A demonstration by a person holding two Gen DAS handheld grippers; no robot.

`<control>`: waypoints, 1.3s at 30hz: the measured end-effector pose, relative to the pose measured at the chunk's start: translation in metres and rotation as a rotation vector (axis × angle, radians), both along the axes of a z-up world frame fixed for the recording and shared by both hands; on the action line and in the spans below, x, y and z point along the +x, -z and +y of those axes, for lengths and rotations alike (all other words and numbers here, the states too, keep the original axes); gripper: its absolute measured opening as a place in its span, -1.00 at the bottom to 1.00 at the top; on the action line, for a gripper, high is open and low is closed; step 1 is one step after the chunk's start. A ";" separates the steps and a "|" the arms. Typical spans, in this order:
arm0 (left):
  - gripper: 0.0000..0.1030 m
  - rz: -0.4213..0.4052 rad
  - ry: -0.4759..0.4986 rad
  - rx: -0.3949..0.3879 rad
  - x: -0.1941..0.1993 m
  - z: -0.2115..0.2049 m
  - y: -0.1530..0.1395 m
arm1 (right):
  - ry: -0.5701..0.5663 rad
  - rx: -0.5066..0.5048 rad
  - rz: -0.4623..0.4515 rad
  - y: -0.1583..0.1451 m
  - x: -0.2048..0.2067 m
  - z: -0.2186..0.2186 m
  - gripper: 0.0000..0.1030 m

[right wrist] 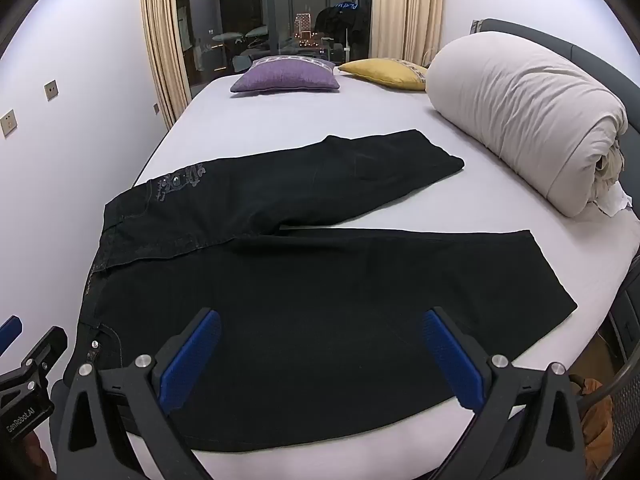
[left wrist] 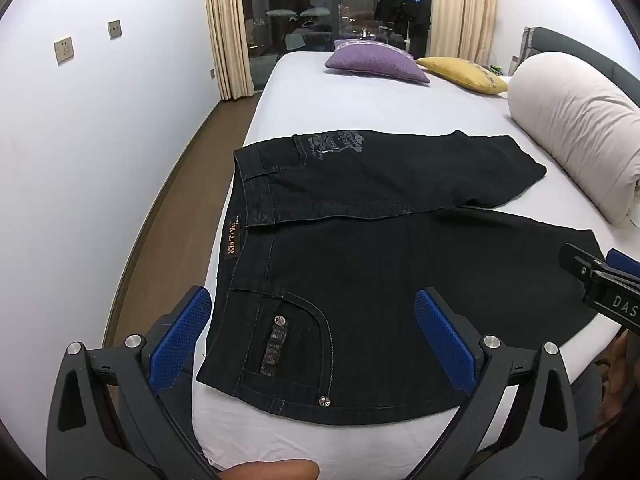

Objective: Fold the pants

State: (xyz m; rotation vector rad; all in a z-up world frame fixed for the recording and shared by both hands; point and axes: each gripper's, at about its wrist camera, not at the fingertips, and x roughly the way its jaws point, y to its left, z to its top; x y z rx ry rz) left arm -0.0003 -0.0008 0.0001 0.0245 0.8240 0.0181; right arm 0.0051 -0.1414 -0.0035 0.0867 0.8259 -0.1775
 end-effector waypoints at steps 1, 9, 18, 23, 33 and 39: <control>1.00 -0.001 0.000 -0.002 0.000 0.000 0.000 | 0.000 0.001 0.001 0.000 0.000 0.000 1.00; 1.00 0.003 0.001 -0.009 0.002 -0.001 0.004 | -0.002 0.015 0.011 -0.004 -0.001 -0.008 1.00; 1.00 0.011 0.002 -0.011 -0.003 -0.002 0.006 | -0.015 -0.006 0.019 0.010 -0.004 0.004 1.00; 1.00 0.013 0.002 -0.013 -0.003 -0.001 0.006 | -0.015 -0.007 0.019 0.010 -0.005 0.006 1.00; 1.00 0.015 0.002 -0.014 -0.002 -0.001 0.006 | -0.018 -0.007 0.023 0.012 -0.007 0.009 1.00; 1.00 0.016 0.002 -0.014 -0.002 -0.001 0.006 | -0.018 -0.006 0.025 0.012 -0.007 0.008 1.00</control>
